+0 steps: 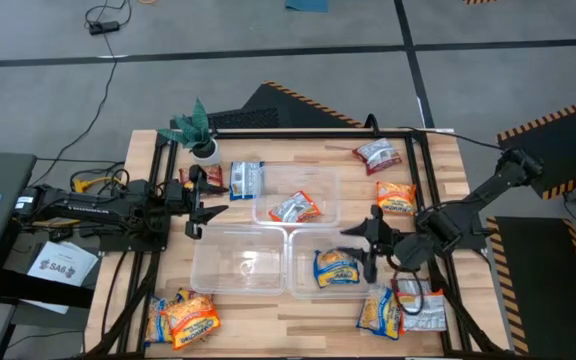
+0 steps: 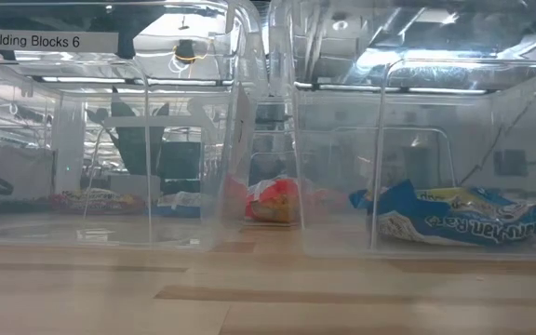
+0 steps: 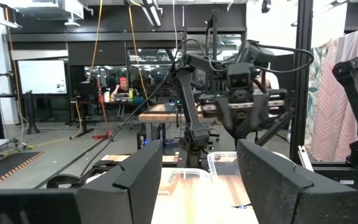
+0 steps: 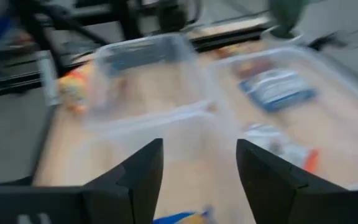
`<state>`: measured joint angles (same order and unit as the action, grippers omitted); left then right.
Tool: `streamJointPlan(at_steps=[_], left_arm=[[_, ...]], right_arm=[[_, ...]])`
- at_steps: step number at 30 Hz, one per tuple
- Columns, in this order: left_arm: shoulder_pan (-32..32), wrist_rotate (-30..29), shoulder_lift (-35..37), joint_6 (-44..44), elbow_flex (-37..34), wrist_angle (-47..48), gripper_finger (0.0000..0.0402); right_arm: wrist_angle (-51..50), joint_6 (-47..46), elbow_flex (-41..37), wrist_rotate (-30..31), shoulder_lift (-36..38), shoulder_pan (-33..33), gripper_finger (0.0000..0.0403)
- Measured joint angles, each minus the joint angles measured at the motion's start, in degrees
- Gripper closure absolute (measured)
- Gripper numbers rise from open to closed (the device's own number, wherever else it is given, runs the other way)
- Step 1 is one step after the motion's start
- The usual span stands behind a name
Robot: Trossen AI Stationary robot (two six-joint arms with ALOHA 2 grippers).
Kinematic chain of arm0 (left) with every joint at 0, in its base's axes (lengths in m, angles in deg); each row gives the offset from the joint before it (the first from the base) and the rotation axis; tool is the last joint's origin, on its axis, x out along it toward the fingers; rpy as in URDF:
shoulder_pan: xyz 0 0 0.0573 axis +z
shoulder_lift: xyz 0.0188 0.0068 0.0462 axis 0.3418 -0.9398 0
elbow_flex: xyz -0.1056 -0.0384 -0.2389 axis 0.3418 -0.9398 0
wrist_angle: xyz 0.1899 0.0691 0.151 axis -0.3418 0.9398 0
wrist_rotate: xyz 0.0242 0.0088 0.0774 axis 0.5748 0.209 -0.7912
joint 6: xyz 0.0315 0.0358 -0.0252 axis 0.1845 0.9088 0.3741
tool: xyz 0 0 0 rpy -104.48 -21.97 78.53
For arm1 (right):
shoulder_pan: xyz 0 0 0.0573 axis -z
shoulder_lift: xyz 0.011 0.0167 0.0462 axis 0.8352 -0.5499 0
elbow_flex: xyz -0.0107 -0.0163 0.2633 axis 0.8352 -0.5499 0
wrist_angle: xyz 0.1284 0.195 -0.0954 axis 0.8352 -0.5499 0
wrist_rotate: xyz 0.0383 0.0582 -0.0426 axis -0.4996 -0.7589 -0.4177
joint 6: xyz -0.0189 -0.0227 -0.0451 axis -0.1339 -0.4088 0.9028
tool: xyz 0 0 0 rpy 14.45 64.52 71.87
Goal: Sort Maruchan noodles
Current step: Put the red noodle pack into the bottom left transparent bin
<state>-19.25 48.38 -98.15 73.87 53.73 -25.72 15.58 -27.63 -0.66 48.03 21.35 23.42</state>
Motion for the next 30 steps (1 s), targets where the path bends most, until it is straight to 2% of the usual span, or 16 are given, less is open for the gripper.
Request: streamJointPlan(at_steps=[4,9,14,16,19,23,25,27,30], left_arm=[[0.0,0.0,0.4,0.0,0.0,0.1,0.0204],[0.0,0.0,2.3,0.0,0.0,2.3,0.0204],[0.0,0.1,5.4,1.5,0.1,7.9,0.0204],[0.0,0.0,6.4,2.5,0.1,9.8,0.0204],[0.0,0.0,7.9,2.0,0.0,10.6,0.0204],[0.0,0.7,9.4,1.3,0.0,10.5,0.0204],[0.0,0.9,9.8,1.6,0.0,10.6,0.0204],[0.0,0.8,9.9,2.3,0.0,11.0,0.0204],[0.0,0.2,9.9,3.7,0.0,12.1,0.0204]], right_arm=[[2.4,6.3,-0.1,3.2,-2.6,5.4,0.0174],[5.9,12.8,-0.1,3.1,-5.4,12.7,0.0181],[7.1,17.1,-0.7,2.4,-3.4,15.8,0.0184],[11.2,19.5,-3.3,4.5,-1.8,15.7,0.0184],[26.3,25.2,-10.9,4.4,0.5,15.6,0.0184],[52.2,33.0,-21.0,-2.3,1.5,17.6,0.0184],[60.9,34.1,-24.1,-7.1,1.6,19.5,0.0184],[63.8,32.4,-25.4,-12.1,1.5,21.7,0.0184],[62.9,28.7,-25.6,-21.7,1.5,24.5,0.0184]])
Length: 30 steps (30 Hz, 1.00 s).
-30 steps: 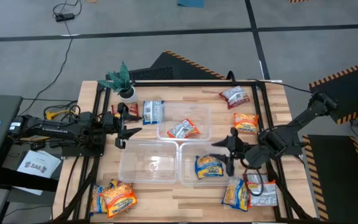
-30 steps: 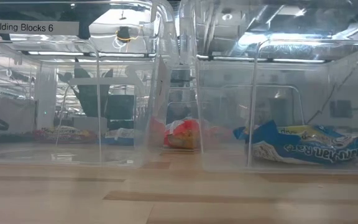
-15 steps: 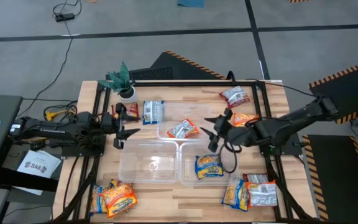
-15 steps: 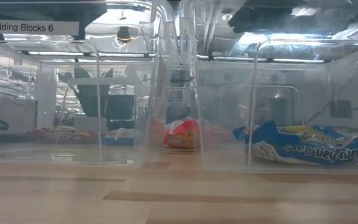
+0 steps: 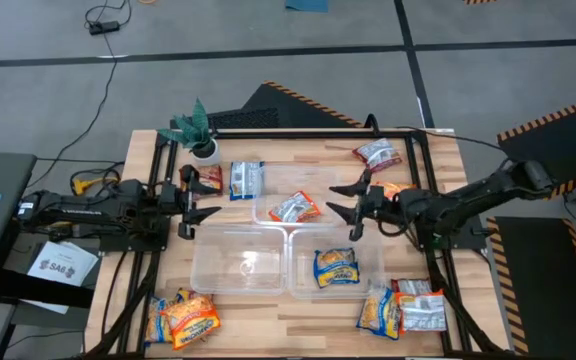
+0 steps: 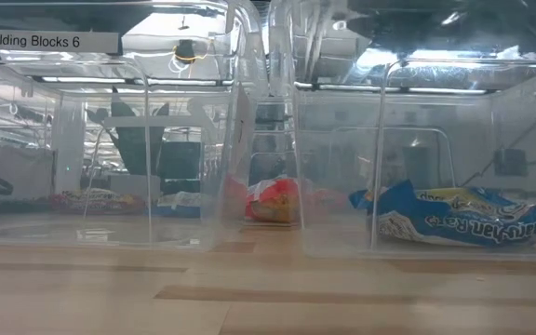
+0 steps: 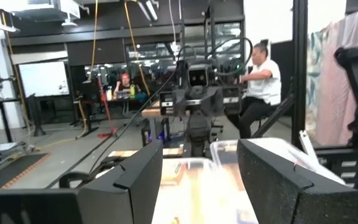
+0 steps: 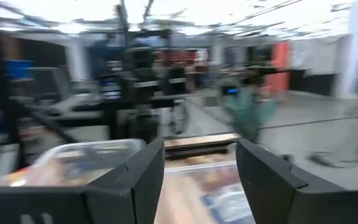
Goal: Sort Maruchan noodles
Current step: Put the red noodle pack into the bottom left transparent bin
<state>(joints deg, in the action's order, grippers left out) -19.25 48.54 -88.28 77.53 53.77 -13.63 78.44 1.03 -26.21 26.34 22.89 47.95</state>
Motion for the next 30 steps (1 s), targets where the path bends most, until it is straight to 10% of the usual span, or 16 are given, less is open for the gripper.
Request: streamJointPlan(at_steps=[8,14,18,30], left_arm=[[0.0,-2.4,0.0,0.1,0.0,2.6,0.0204],[0.2,-34.3,-0.4,-11.6,3.1,15.6,0.0206],[3.4,-44.4,-3.3,-23.5,7.3,34.8,0.0214],[21.6,-32.6,-18.7,-35.2,11.2,53.2,0.0230]], right_arm=[[-0.7,-3.4,0.4,-6.4,-0.2,2.1,0.0184],[-0.8,-3.4,0.4,-6.4,-0.2,2.1,0.0184],[-0.7,-3.5,0.4,-6.4,-0.2,2.0,0.0184],[-2.6,-5.6,0.4,-6.4,-0.2,2.1,0.0184]])
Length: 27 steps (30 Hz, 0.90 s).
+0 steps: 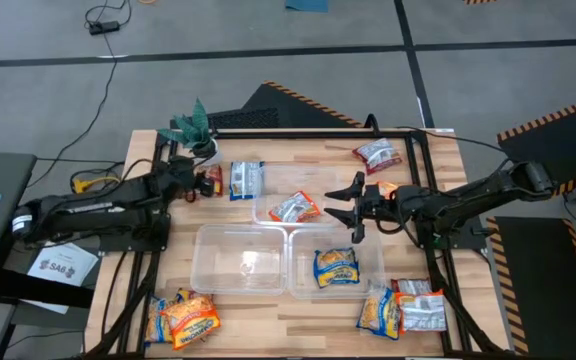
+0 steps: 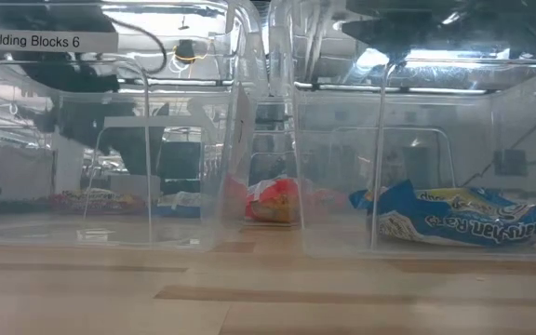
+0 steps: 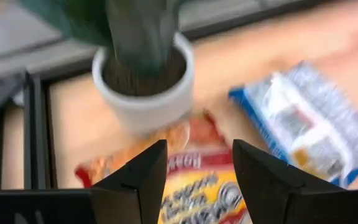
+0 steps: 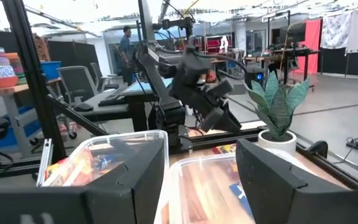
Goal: Sort Maruchan noodles
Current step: Put the red noodle pack into the bottom left transparent bin
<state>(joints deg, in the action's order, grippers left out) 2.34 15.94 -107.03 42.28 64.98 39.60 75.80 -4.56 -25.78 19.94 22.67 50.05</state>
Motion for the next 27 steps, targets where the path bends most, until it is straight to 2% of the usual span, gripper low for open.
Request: streamJointPlan(at_steps=[10,27], left_arm=[[6.4,1.3,-12.1,-0.5,0.0,-0.4,0.0231],[7.0,1.1,-22.8,0.3,0.1,-0.6,0.0231]], right_arm=[[-1.1,-2.5,0.0,0.0,0.0,0.0,0.0184],[-1.6,-2.4,0.0,0.1,0.0,0.0,0.0184]])
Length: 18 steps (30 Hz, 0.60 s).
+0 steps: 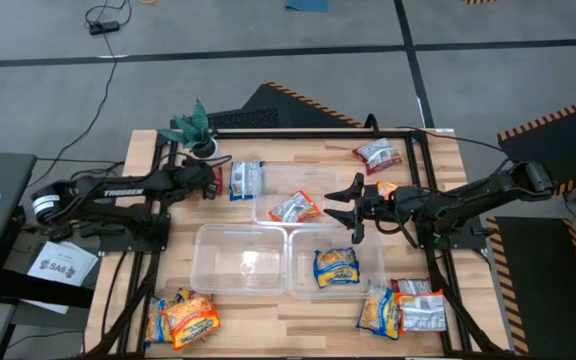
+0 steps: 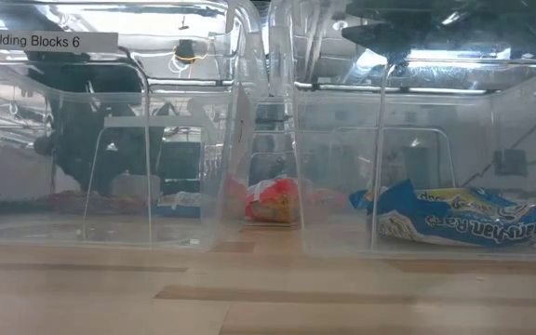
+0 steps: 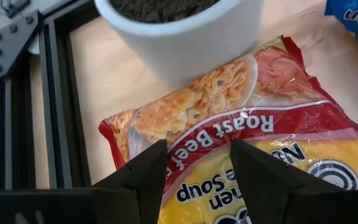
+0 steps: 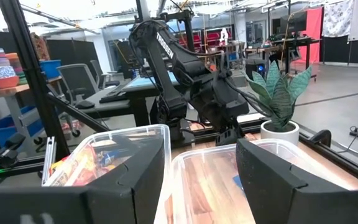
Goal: Sort Maruchan noodles
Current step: Put the red noodle pack into the bottom left transparent bin
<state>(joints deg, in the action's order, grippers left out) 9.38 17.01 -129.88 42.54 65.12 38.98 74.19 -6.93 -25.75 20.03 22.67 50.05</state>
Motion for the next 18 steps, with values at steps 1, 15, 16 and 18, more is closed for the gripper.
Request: streamJointPlan(at_steps=[1,15,16,18], left_arm=[[0.0,0.0,-0.2,0.5,0.0,0.0,0.0231],[0.0,3.4,-0.4,7.8,0.0,1.8,0.0382],[0.0,3.8,-0.4,8.0,0.0,1.9,0.0390],[0.0,4.5,-0.4,8.0,0.7,3.0,0.0396]], right_arm=[[0.0,0.0,0.0,0.0,0.0,0.0,0.0184],[0.1,0.0,0.0,0.0,0.0,0.0,0.0184],[0.1,0.0,0.0,0.0,0.0,0.0,0.0184],[0.1,0.0,0.0,0.0,0.0,0.0,0.0184]])
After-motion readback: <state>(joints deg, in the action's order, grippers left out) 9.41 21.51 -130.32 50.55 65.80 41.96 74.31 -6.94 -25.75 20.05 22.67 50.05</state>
